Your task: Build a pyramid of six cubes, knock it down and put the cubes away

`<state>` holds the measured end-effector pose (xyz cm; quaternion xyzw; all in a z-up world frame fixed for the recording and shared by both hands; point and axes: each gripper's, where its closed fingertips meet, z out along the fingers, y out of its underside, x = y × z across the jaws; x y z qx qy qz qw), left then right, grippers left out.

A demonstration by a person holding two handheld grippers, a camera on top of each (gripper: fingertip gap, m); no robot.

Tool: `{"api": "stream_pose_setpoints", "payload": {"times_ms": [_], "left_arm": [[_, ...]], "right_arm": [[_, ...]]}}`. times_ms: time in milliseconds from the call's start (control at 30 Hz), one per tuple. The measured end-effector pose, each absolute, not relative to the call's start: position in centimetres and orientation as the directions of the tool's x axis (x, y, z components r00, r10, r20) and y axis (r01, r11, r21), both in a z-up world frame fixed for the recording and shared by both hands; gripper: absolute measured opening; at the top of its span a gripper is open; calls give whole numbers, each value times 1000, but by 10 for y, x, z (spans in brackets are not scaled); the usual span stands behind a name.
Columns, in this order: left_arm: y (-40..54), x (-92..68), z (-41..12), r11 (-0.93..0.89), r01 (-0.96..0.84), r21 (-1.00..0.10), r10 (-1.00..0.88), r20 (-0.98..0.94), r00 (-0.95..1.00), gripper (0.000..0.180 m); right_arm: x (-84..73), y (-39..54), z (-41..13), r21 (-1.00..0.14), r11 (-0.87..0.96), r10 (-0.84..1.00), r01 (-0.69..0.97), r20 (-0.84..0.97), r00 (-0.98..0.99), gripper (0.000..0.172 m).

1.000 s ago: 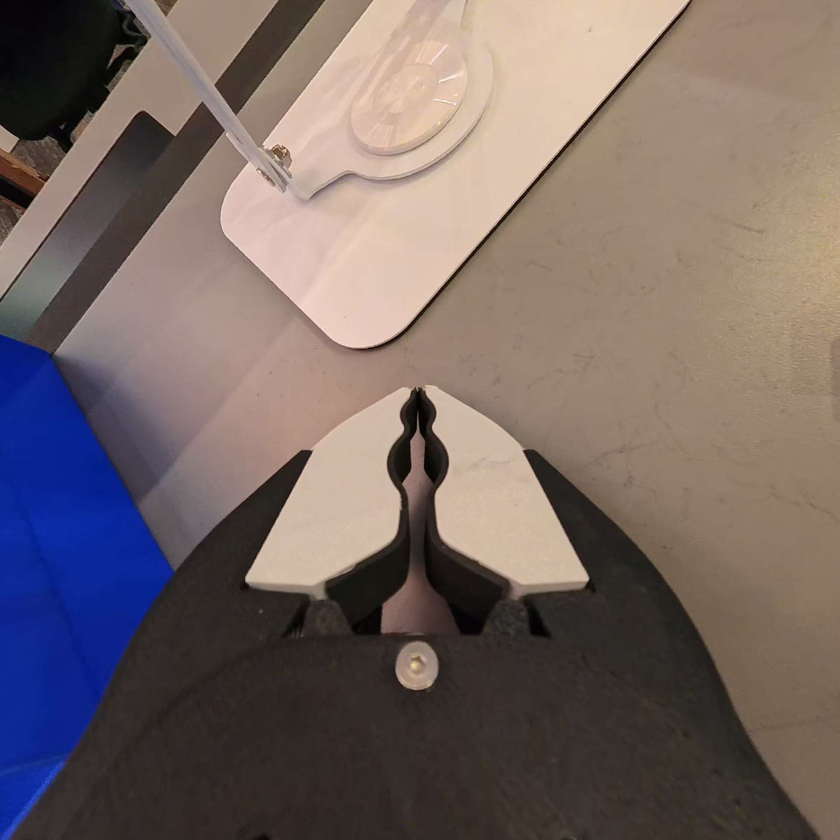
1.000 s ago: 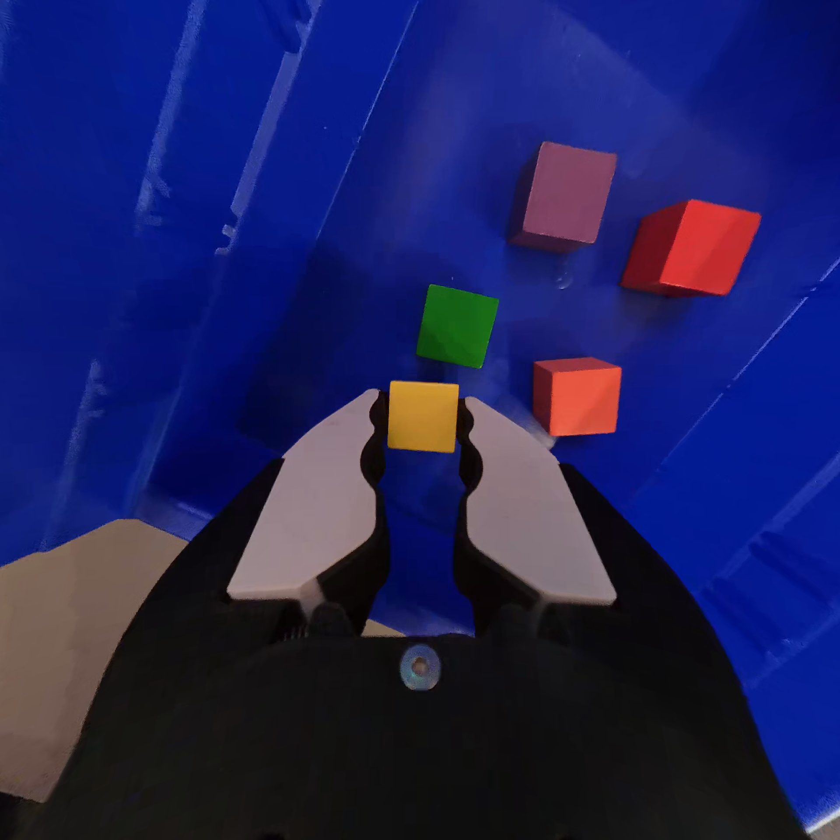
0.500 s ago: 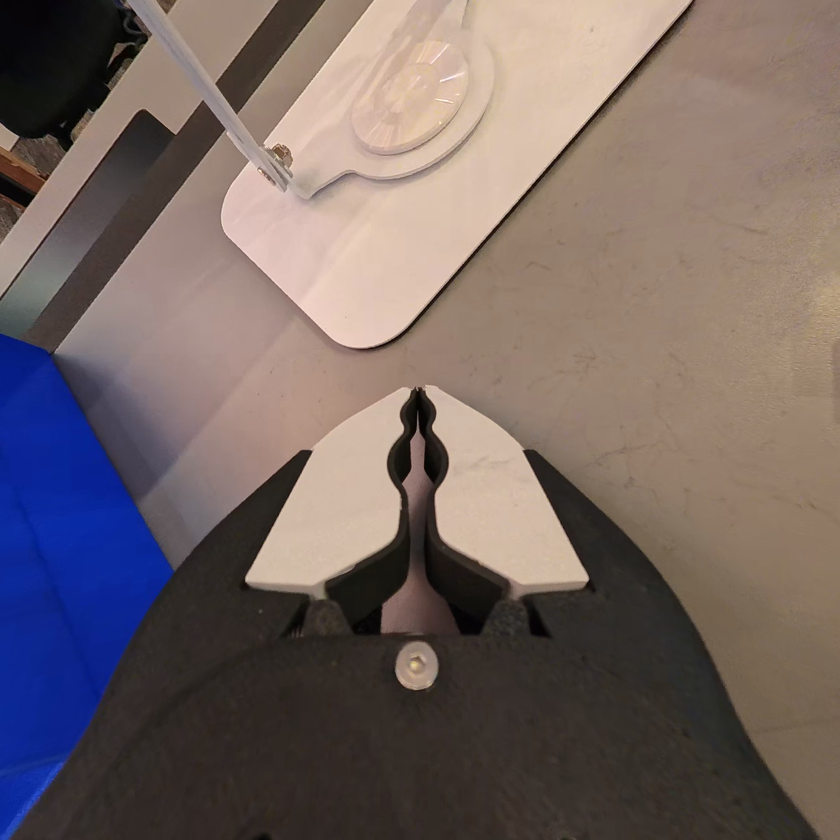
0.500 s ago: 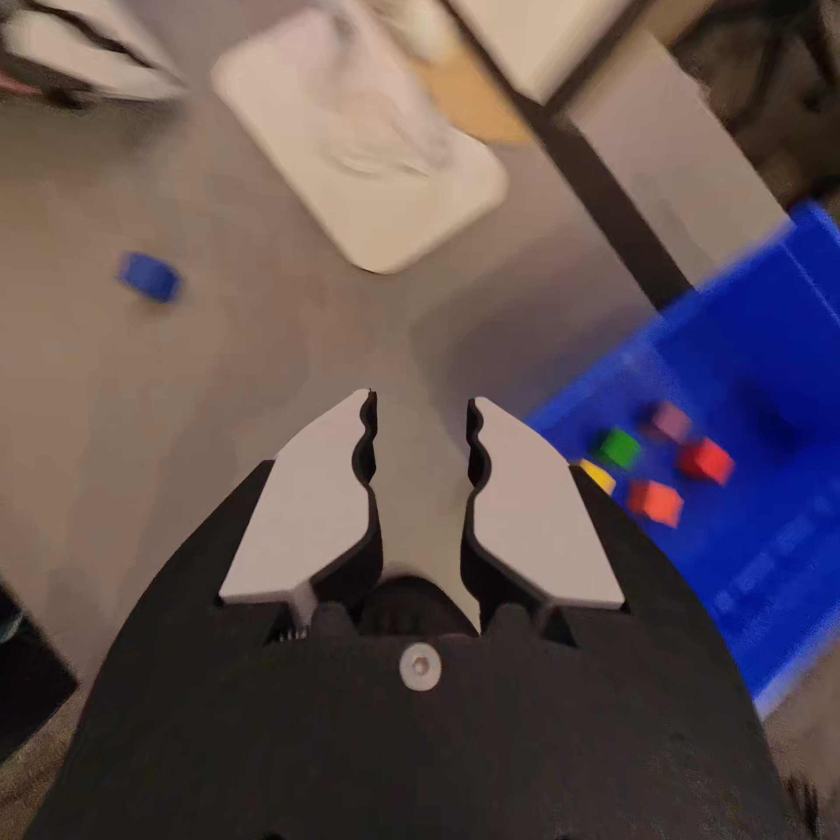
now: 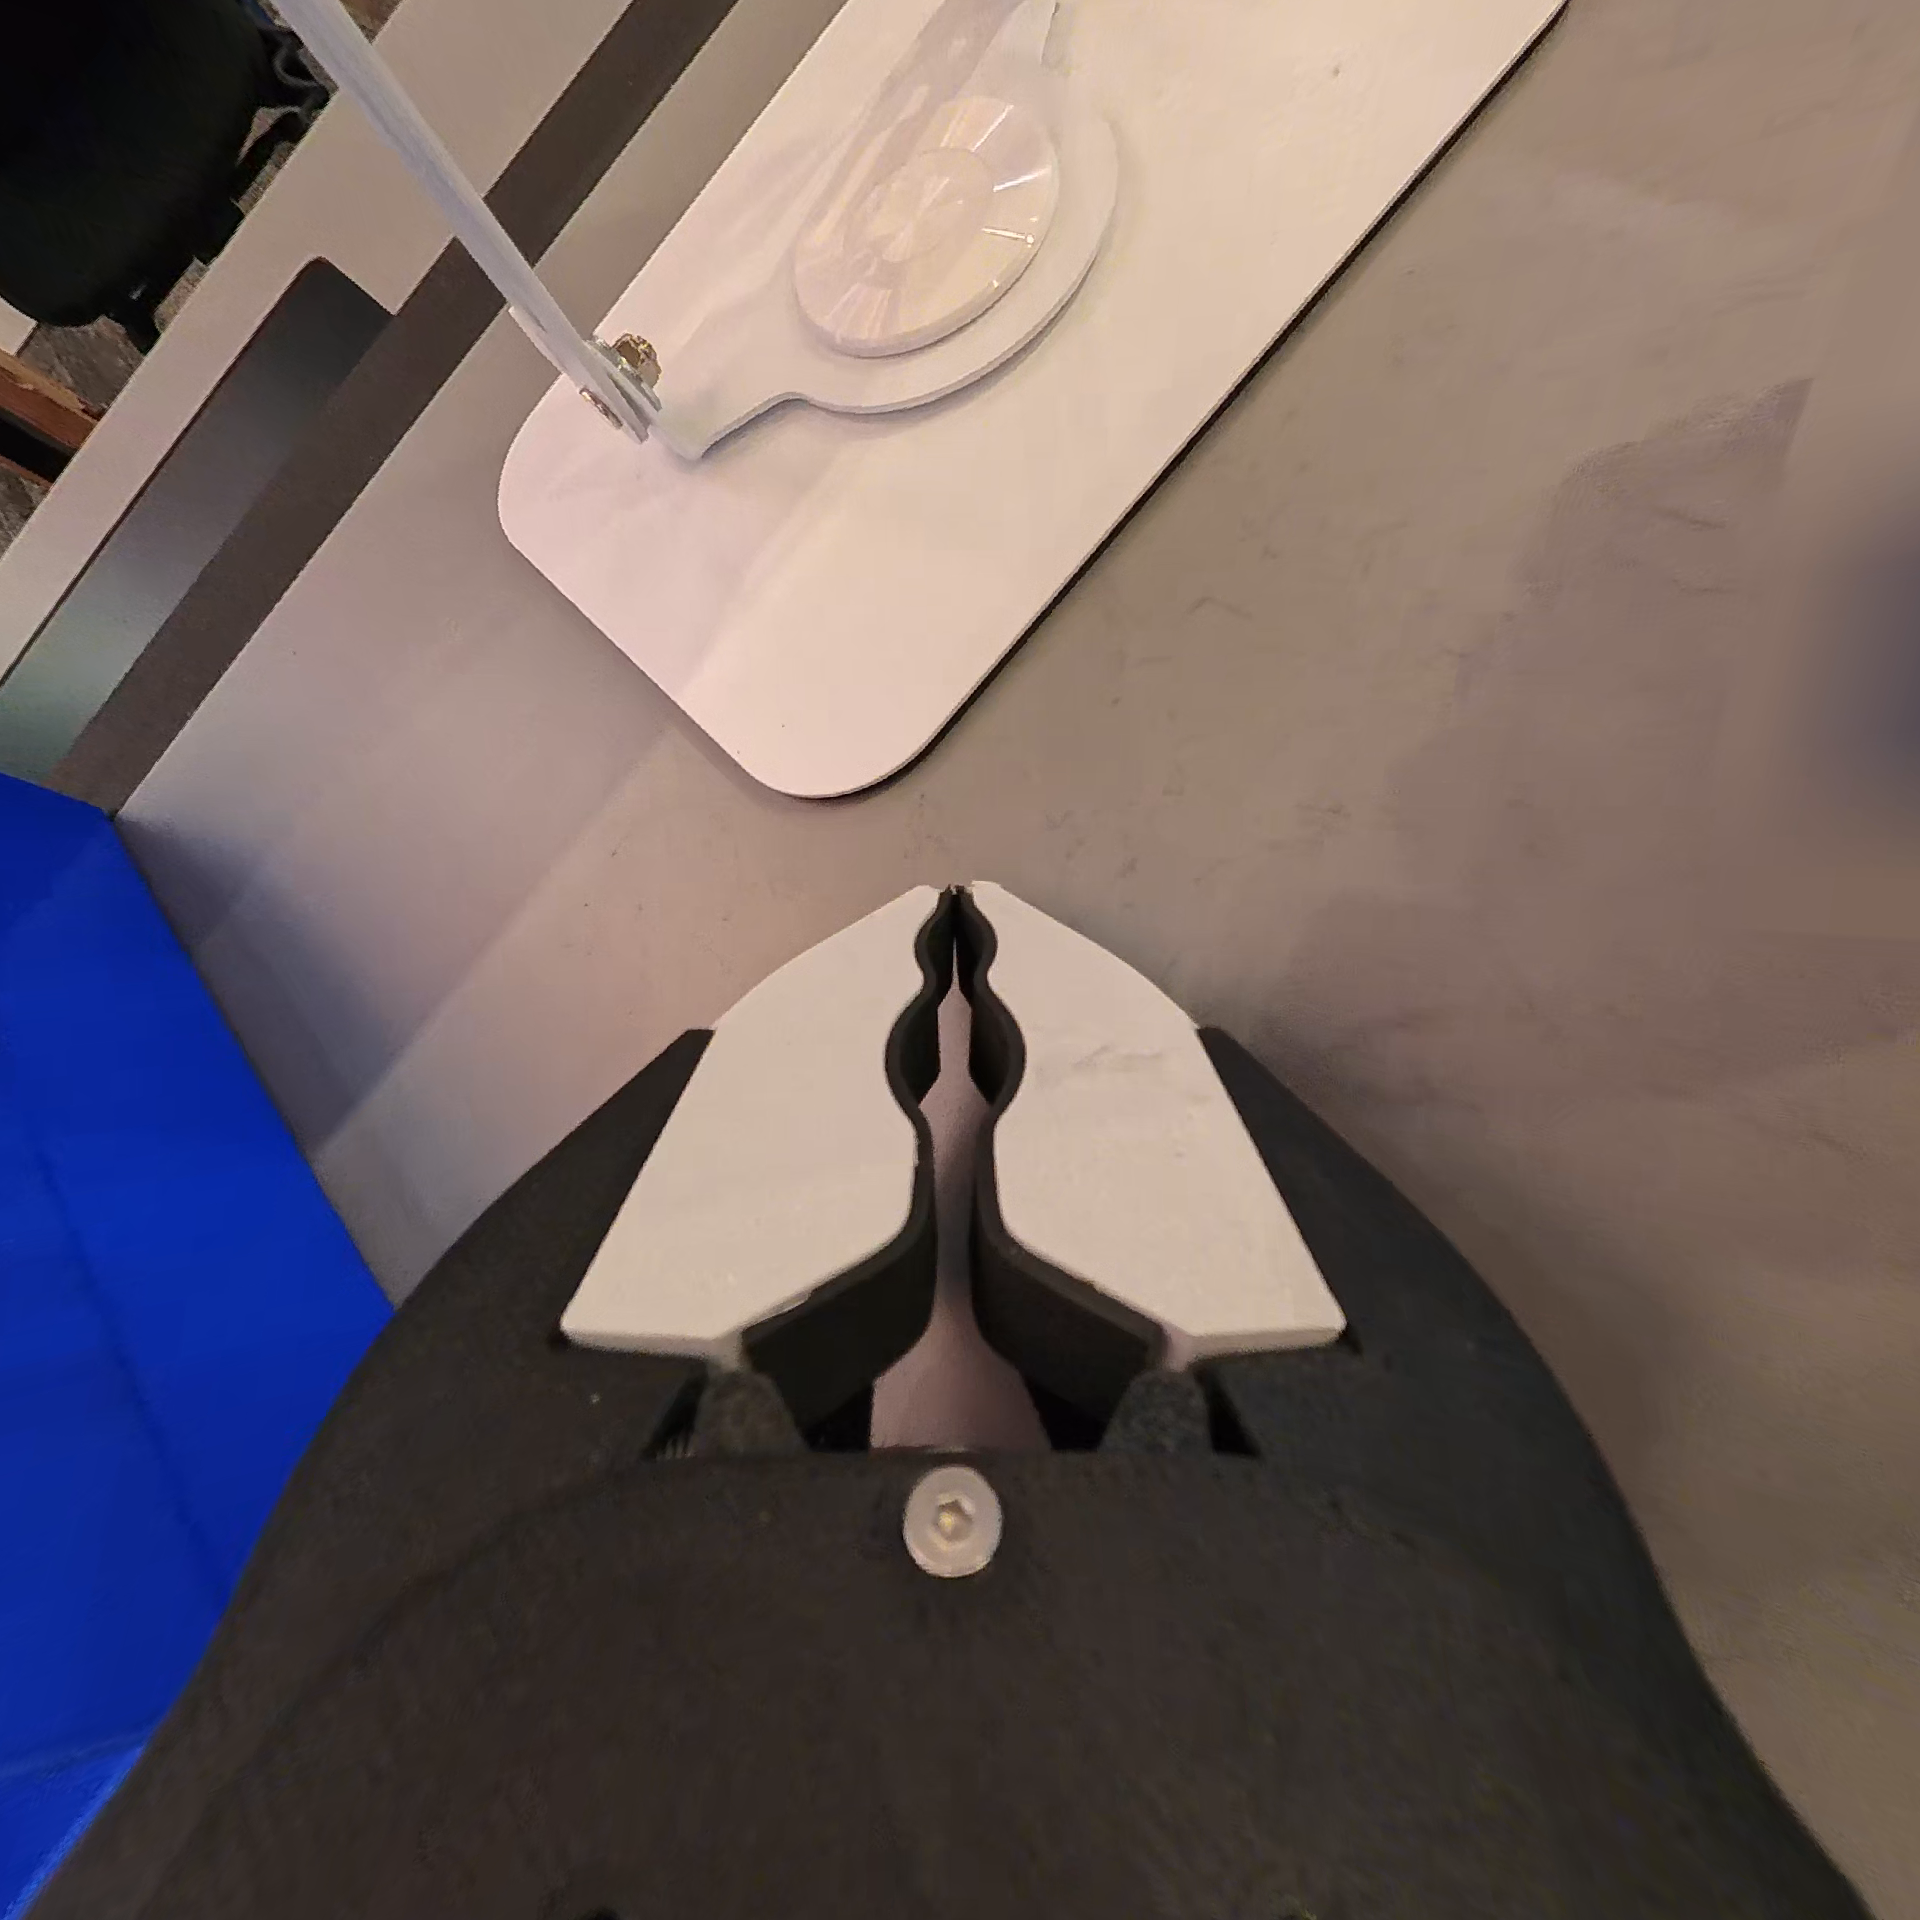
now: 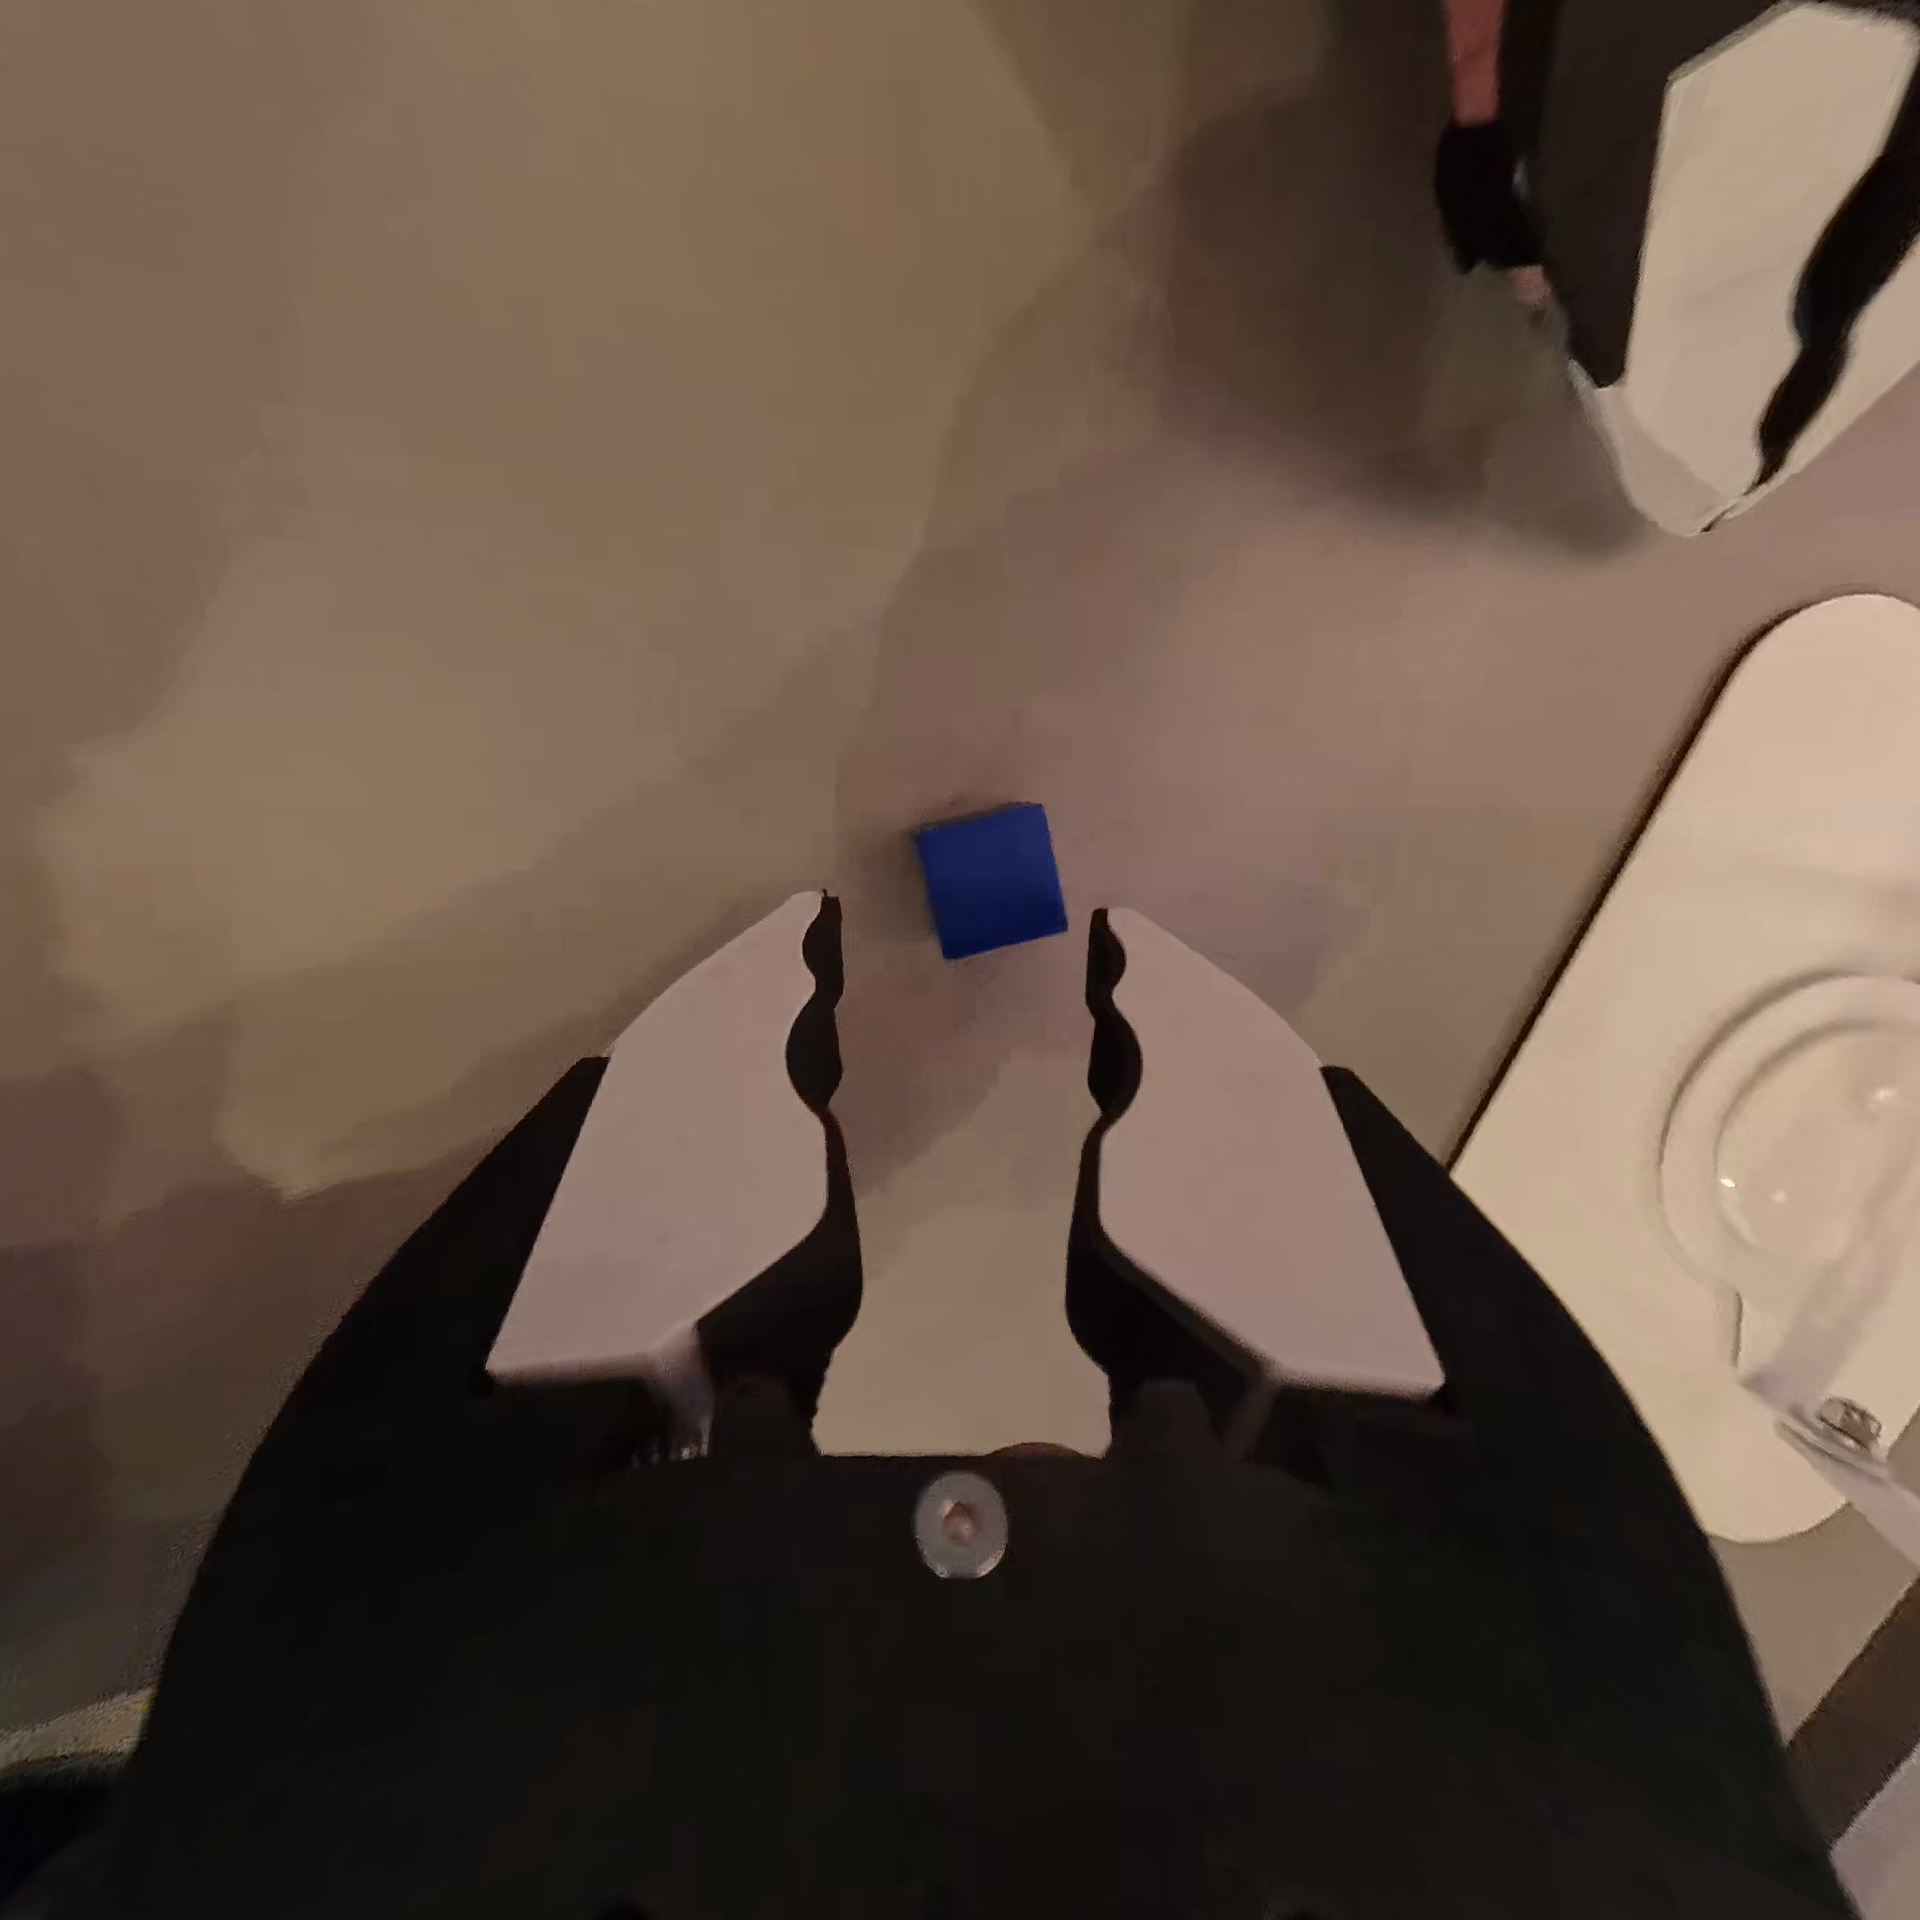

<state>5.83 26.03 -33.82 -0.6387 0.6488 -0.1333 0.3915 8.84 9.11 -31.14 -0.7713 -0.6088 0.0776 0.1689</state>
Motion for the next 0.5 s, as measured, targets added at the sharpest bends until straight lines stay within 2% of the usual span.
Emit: {"api": "stream_pose_setpoints", "payload": {"times_ms": [133,300,500], "left_arm": [[260,59,-338,150,-724,-674,-935,-334,117,0],[259,59,-338,150,-723,-674,-936,-332,115,0],[260,59,-338,150,-723,-674,-935,-334,116,0]], "right_arm": [[87,96,-327,-317,-184,976,930,52,211,43],[87,95,-336,-310,-184,979,933,24,201,28],[112,97,-296,-387,-329,924,861,59,379,28]]}}
